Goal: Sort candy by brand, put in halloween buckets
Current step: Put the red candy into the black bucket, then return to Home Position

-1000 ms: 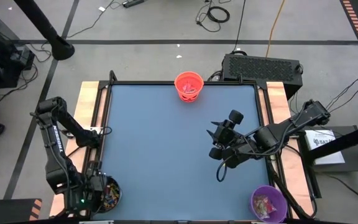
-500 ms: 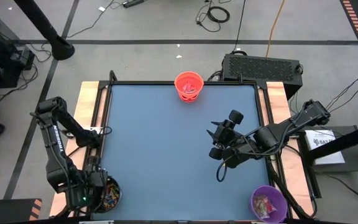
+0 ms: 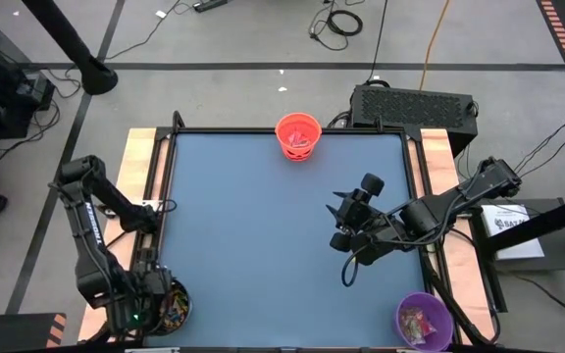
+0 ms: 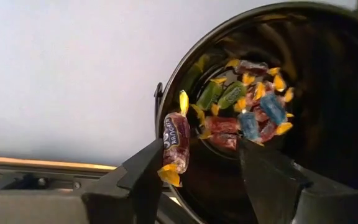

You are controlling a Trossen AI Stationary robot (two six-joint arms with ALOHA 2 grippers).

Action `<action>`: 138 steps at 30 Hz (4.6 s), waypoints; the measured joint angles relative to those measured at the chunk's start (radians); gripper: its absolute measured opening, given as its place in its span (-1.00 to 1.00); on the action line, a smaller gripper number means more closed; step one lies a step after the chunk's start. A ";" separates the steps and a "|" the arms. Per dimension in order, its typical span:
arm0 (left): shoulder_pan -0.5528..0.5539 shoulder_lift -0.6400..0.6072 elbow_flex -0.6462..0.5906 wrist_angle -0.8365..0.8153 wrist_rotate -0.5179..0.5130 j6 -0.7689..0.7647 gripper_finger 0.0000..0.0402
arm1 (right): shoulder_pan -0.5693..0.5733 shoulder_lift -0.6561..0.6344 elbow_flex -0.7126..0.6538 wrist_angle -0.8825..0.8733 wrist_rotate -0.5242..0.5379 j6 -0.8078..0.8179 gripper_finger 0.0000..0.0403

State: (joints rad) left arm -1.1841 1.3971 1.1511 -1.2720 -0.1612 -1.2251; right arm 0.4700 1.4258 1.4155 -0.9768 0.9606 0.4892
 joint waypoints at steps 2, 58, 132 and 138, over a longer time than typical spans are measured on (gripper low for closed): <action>0.000 0.016 0.000 -0.011 0.000 0.000 0.02 | 0.000 0.000 0.000 0.000 -0.009 0.000 -0.23; 0.376 -0.392 0.010 0.274 -1.186 0.670 -0.94 | -0.070 -0.494 -0.669 0.791 -0.540 -0.604 -0.97; 0.978 -1.021 -1.144 1.538 -0.109 1.284 -0.98 | -0.480 -0.525 -1.387 1.718 -0.967 -0.472 -1.00; 0.990 -1.103 -1.145 1.487 -0.110 1.288 -0.98 | -0.492 -0.530 -1.402 1.685 -0.961 -0.442 -1.00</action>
State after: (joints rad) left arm -0.1938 0.2941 0.0063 0.2147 -0.2714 0.0624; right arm -0.0216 0.8955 0.0132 0.7080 0.0000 0.0477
